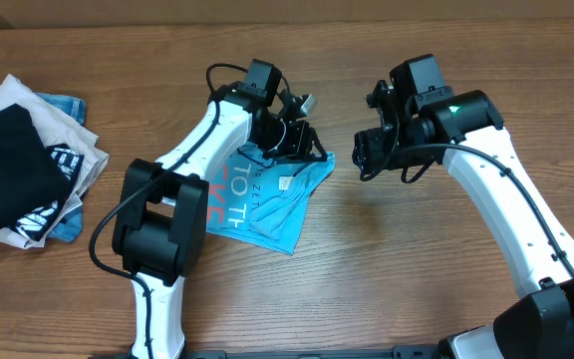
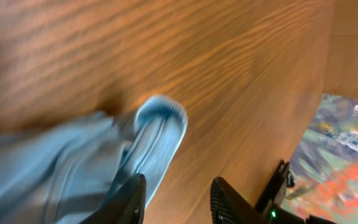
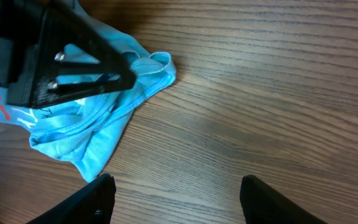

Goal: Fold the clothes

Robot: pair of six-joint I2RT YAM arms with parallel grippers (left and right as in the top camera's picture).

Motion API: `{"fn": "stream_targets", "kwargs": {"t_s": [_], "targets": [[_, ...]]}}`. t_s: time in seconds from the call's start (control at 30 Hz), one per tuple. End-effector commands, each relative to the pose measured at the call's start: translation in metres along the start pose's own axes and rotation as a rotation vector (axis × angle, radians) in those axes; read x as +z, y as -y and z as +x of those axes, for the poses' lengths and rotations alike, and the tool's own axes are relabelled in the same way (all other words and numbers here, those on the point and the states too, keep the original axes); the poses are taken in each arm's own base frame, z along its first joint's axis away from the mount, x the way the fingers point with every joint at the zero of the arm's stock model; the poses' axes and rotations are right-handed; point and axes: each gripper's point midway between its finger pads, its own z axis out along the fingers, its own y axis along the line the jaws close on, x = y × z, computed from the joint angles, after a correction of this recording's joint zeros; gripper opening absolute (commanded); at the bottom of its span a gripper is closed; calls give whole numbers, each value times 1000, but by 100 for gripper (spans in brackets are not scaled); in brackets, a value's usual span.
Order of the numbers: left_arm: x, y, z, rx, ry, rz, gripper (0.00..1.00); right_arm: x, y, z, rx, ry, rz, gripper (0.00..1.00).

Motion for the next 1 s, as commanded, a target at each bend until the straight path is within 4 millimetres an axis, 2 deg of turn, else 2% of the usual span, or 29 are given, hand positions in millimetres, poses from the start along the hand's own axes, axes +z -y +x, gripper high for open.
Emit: {"fn": "stream_targets", "kwargs": {"t_s": [0.0,0.07,0.13,0.17,0.23,0.37,0.53,0.6,0.8,0.9,0.97], "targets": [[-37,-18,-12,-5,63,-116,38,1,4,0,11,-1,16,69],[-75,-35,-5,-35,91,-264,38,1,7,0,11,1,31,69],[-107,-50,13,-90,82,-411,38,1,7,0,11,1,34,69],[-118,-56,24,-114,61,-474,38,1,7,0,11,1,33,69],[-126,-64,46,-161,-3,-557,38,1,7,0,11,1,33,69],[-103,-75,75,-216,-93,-566,38,1,8,1,12,-4,34,69],[-62,-94,108,-305,-139,-569,39,1,8,3,14,-14,35,69],[-41,-83,122,-301,-182,-501,38,1,8,3,14,-14,35,69],[-3,-36,146,-193,-288,-406,39,1,8,3,14,-14,35,69],[12,-20,161,-132,-340,-414,40,1,8,3,14,-14,35,69],[15,-15,169,-120,-367,-421,39,1,8,4,14,-16,36,69]]}}
